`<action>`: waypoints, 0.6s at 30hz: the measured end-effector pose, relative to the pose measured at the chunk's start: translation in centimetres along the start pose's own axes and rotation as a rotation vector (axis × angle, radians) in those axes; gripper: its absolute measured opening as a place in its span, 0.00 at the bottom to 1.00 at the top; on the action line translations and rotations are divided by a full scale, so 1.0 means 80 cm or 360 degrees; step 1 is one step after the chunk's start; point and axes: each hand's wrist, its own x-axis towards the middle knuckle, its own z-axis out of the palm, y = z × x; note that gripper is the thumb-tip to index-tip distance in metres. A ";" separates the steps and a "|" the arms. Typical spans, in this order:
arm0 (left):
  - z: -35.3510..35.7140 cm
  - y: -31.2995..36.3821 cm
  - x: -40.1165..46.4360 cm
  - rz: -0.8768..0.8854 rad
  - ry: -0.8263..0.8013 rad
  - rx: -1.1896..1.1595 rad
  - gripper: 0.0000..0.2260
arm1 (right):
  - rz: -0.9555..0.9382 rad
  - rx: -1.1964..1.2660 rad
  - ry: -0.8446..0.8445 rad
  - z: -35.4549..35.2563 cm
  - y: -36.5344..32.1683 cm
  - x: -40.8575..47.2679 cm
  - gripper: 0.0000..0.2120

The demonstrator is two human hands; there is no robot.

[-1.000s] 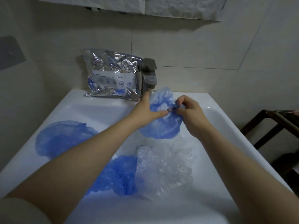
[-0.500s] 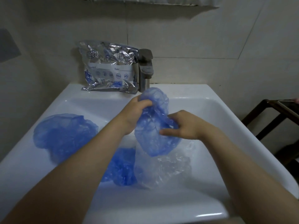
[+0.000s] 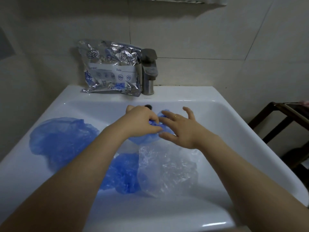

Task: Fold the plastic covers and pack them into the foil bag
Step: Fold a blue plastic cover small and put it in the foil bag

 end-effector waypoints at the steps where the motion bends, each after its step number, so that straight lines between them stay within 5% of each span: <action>1: 0.000 -0.002 -0.001 0.0052 -0.0029 0.0041 0.04 | 0.0005 -0.0027 -0.0022 0.001 0.002 0.000 0.30; 5: 0.007 -0.008 0.003 0.0199 0.0139 0.0212 0.13 | 0.0051 0.0025 -0.0152 -0.001 0.008 0.001 0.23; 10: 0.018 -0.015 0.006 0.0294 0.0506 -0.0196 0.13 | 0.0165 -0.0024 -0.0059 0.000 0.007 0.008 0.18; 12: 0.015 -0.012 0.007 0.0160 0.0761 -0.0412 0.13 | 0.0315 0.0403 0.0210 -0.003 0.012 0.006 0.18; 15: 0.004 -0.015 0.008 -0.0109 0.1092 -0.0681 0.14 | 0.0376 0.1569 0.0468 -0.015 0.015 -0.007 0.07; 18: 0.002 -0.026 0.009 -0.0322 0.1161 -0.0690 0.08 | 0.0357 0.1556 0.0444 -0.021 0.020 -0.012 0.15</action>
